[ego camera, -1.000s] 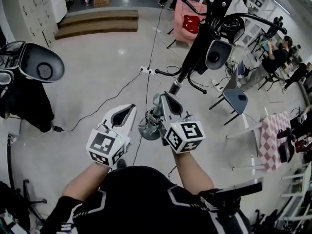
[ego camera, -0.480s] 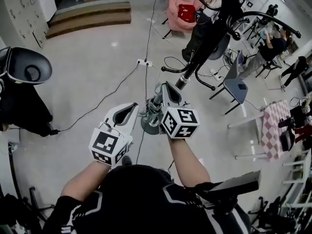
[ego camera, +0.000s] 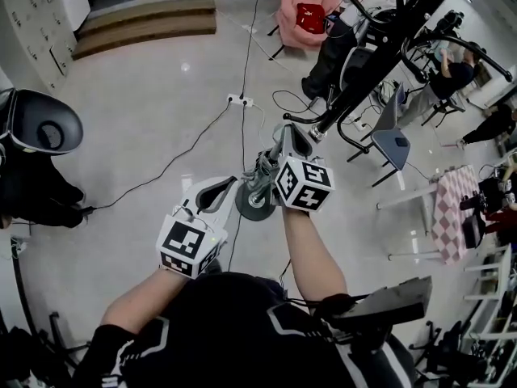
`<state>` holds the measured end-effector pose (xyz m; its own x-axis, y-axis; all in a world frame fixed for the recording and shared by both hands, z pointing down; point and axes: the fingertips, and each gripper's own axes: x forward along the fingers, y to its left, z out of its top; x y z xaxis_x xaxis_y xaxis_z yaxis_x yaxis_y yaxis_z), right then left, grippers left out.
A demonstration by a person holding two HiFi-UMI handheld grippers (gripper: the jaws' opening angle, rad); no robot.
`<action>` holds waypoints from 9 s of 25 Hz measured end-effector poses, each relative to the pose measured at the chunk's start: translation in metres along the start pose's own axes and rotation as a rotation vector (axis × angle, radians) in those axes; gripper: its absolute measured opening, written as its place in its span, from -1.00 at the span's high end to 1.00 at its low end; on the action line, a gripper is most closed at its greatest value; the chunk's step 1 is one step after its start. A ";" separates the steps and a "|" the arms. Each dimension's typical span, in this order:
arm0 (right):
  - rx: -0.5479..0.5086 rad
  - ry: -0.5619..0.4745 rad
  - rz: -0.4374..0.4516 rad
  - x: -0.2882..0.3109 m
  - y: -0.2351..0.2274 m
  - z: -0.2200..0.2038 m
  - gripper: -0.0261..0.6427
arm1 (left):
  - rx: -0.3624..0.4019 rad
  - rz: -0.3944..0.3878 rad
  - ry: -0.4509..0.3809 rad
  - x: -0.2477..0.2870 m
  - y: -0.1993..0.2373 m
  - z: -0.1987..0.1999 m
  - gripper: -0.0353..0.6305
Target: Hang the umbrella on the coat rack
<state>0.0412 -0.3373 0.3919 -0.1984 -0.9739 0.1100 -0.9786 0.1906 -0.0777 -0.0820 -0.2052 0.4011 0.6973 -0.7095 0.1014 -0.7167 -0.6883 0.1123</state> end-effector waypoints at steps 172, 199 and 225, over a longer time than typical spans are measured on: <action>0.135 0.162 -0.175 0.045 -0.038 -0.027 0.90 | 0.117 -0.440 0.132 0.241 0.063 -0.016 0.86; 0.131 0.156 -0.260 0.052 -0.081 -0.069 0.90 | 0.115 -0.522 0.206 0.271 0.029 -0.059 0.86; 0.016 0.175 -0.170 0.044 -0.079 -0.085 0.89 | 0.107 -0.447 0.211 0.275 0.027 -0.073 0.85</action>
<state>0.1054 -0.3852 0.4870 -0.0390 -0.9553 0.2932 -0.9980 0.0226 -0.0593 0.0909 -0.4077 0.5045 0.9150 -0.3036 0.2656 -0.3370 -0.9372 0.0897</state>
